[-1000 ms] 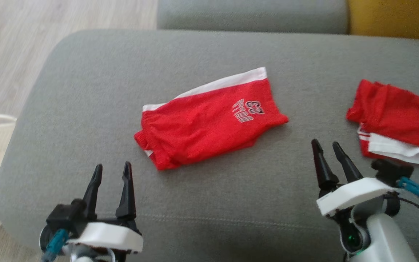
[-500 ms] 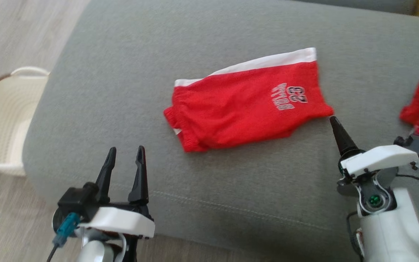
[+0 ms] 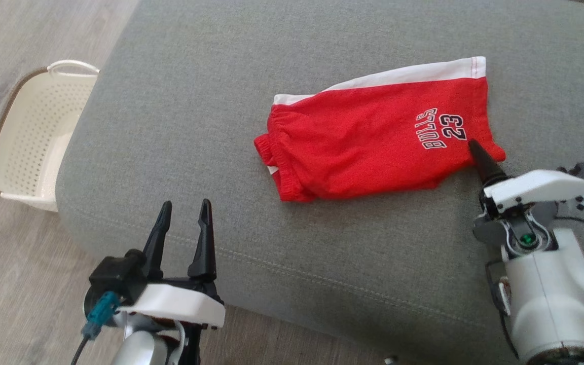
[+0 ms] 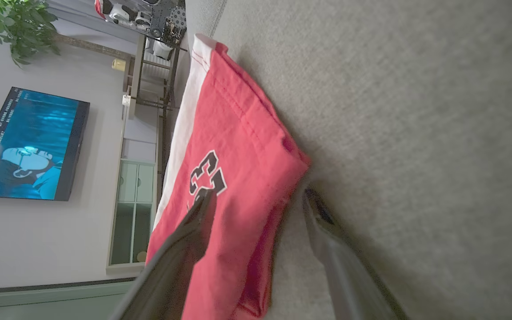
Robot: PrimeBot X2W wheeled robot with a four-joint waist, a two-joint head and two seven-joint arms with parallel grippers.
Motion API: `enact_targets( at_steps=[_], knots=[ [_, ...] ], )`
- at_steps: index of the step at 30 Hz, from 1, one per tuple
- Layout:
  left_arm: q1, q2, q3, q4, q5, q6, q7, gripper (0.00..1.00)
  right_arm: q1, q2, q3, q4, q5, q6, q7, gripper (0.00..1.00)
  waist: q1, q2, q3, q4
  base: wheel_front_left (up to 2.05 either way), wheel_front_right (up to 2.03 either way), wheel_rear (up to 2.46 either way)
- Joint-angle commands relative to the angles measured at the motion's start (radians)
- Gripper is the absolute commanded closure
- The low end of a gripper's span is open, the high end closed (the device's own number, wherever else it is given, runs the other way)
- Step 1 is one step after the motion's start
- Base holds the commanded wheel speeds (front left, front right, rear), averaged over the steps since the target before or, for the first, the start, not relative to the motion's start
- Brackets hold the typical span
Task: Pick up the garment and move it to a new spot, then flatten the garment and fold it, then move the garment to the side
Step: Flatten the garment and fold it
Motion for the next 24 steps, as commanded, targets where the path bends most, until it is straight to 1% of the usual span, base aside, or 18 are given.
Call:
enact_targets(
  at_steps=[1,8,14,17,21,22,23,24],
  knots=[
    [-0.041,-0.001,0.027,-0.029,-0.007,0.004,-0.012,0.00,-0.036,0.023,0.030,0.021,0.004,0.007,-0.007,0.00,0.0001,0.0000,0.007,0.005,0.00,0.00,0.00],
    [-0.054,-0.001,0.021,-0.040,-0.019,0.008,-0.012,0.00,-0.121,0.023,0.051,0.128,-0.017,0.007,-0.019,0.00,0.0001,0.0000,0.033,0.016,0.00,0.00,0.00],
    [-0.065,-0.001,0.009,-0.051,-0.031,0.013,-0.012,0.00,-0.186,0.023,0.065,0.185,-0.039,0.007,-0.033,0.00,0.0001,0.0000,0.055,0.024,0.00,0.00,0.00],
    [-0.072,-0.001,0.000,-0.051,-0.019,0.015,-0.012,0.00,-0.219,0.023,0.067,0.212,-0.052,0.007,-0.046,0.00,0.0001,0.0000,0.065,0.030,0.00,0.00,0.00],
    [-0.077,-0.001,-0.002,-0.058,-0.022,0.018,-0.012,0.00,-0.243,0.023,0.071,0.229,-0.057,0.007,-0.056,0.01,0.0001,0.0000,0.070,0.037,0.00,0.00,0.00],
    [-0.077,-0.001,-0.001,-0.060,-0.024,0.019,-0.012,0.00,-0.244,0.023,0.076,0.225,-0.060,0.007,-0.064,0.64,0.0001,0.0000,0.070,0.038,0.00,0.00,0.00],
    [-0.077,-0.001,-0.001,-0.061,-0.024,0.021,-0.012,0.00,-0.242,0.023,0.081,0.218,-0.063,0.007,-0.075,1.00,0.0001,0.0000,0.070,0.039,0.00,0.00,0.00],
    [-0.077,-0.001,-0.001,-0.061,-0.025,0.021,-0.012,0.00,-0.238,0.023,0.086,0.211,-0.065,0.007,-0.085,1.00,0.0001,0.0000,0.069,0.039,0.00,0.00,0.00]
  ],
)
